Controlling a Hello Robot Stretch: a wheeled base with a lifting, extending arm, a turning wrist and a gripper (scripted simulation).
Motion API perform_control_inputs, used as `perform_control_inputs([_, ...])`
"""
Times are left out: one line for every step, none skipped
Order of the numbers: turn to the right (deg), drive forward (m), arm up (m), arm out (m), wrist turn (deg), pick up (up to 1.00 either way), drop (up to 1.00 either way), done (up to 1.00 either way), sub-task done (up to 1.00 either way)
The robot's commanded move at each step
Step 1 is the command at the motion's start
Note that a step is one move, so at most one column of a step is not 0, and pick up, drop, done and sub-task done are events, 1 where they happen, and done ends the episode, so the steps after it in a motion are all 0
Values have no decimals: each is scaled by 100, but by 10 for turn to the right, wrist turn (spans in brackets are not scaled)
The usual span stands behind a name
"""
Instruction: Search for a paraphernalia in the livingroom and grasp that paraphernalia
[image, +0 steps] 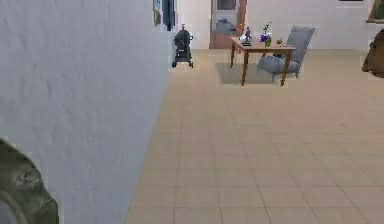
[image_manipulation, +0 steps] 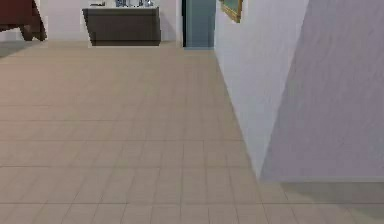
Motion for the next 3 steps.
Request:
perform_control_inputs([450, 0, 0, 0, 0, 0, 0, 0, 0])
perform_control_inputs([420, 0, 0, 0, 0, 0, 0, 0, 0])
perform_control_inputs([0, 5, 0, 0, 0, 0, 0, 0, 0])
